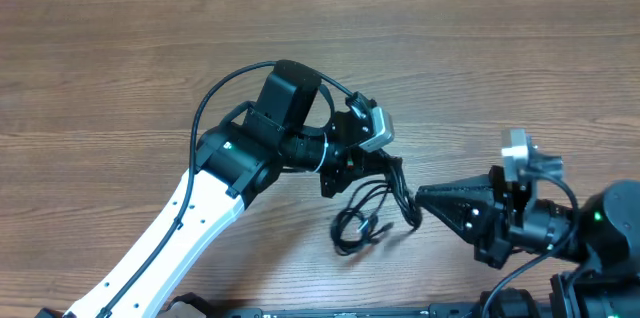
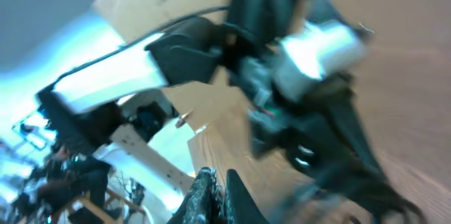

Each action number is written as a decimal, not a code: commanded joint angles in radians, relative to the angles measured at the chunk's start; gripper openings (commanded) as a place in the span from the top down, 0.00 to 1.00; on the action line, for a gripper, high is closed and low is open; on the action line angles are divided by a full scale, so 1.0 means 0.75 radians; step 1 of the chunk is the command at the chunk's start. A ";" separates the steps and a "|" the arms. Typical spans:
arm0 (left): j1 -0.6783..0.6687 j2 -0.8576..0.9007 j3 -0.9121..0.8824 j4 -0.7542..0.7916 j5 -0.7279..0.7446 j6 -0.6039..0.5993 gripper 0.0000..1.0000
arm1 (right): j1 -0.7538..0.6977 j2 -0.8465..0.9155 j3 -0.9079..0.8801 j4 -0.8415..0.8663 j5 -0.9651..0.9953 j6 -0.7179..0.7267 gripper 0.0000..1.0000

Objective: Untangle cables

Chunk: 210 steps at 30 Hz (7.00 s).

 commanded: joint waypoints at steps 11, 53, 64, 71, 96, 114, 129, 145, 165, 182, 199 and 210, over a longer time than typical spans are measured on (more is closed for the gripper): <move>0.121 -0.003 0.011 -0.019 -0.094 -0.119 0.96 | -0.002 -0.013 0.025 -0.077 0.201 0.007 0.55; -0.142 0.001 0.011 0.018 -0.373 -0.840 0.96 | -0.001 -0.011 0.024 -0.562 0.396 -0.777 0.47; -0.143 0.001 0.012 0.089 -0.207 -0.894 0.96 | -0.001 -0.011 0.024 -0.658 0.460 -0.905 0.59; -0.143 0.001 0.012 0.084 -0.158 -0.853 0.96 | -0.001 -0.010 0.024 -0.638 0.466 -0.903 0.96; 0.038 0.001 0.012 0.016 -0.601 -0.621 0.96 | -0.001 -0.010 0.025 -0.529 -0.083 -0.829 0.96; 0.038 0.000 0.012 -0.023 -0.395 0.259 0.96 | -0.002 -0.010 0.025 -0.334 -0.122 -0.702 0.96; 0.155 -0.003 0.012 0.064 -0.085 0.389 0.96 | -0.001 -0.010 0.025 -0.326 -0.263 -0.711 0.96; 0.165 -0.003 0.012 0.152 -0.217 0.392 0.96 | -0.001 -0.010 0.025 -0.332 -0.294 -0.692 0.96; 0.332 -0.150 0.012 0.187 0.226 0.393 0.96 | -0.002 -0.010 0.024 -0.419 0.172 -0.693 0.82; 0.319 -0.184 0.012 0.180 -0.035 -0.274 0.96 | -0.001 -0.010 0.024 -0.443 0.273 -0.563 0.46; 0.058 -0.184 0.012 0.090 -0.130 -0.335 0.96 | -0.001 -0.010 0.024 -0.382 0.425 -1.203 0.35; 0.057 -0.183 0.012 0.083 -0.063 -0.404 0.96 | -0.001 -0.010 0.024 -0.373 0.578 -1.315 0.55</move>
